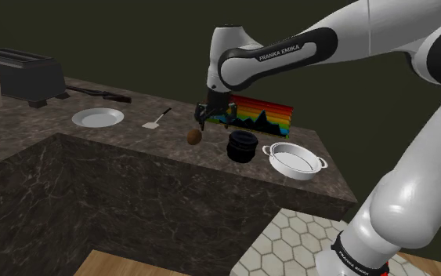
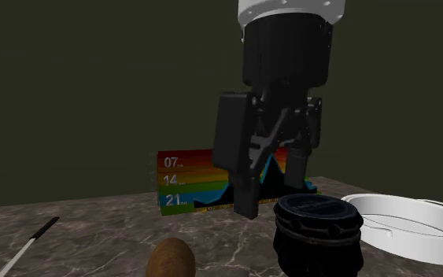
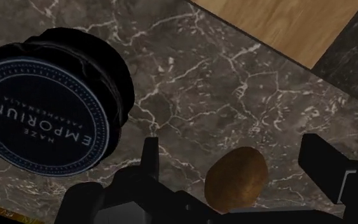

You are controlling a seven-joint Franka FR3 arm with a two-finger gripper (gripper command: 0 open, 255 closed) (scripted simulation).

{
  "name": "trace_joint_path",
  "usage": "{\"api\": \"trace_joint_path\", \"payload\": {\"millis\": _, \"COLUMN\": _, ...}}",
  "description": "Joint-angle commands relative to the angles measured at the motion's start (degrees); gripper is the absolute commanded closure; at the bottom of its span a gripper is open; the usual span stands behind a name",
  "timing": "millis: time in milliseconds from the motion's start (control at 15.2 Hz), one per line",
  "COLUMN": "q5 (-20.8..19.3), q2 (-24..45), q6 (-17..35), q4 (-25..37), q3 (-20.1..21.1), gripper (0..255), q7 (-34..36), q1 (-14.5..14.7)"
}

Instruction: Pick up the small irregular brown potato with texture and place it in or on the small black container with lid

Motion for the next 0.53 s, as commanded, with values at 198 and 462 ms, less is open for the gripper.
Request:
{"api": "trace_joint_path", "payload": {"millis": 198, "q5": -4.83, "q2": 12.32, "q6": 0.16, "q4": 10.55, "q3": -0.45, "gripper": 0, "q7": 9.28, "q1": 0.98}}
{"api": "trace_joint_path", "payload": {"millis": 462, "q5": -7.49, "q2": 22.08, "q6": -1.56, "q4": 20.92, "q3": -2.04, "gripper": 0, "q7": 14.82, "q1": 2.41}}
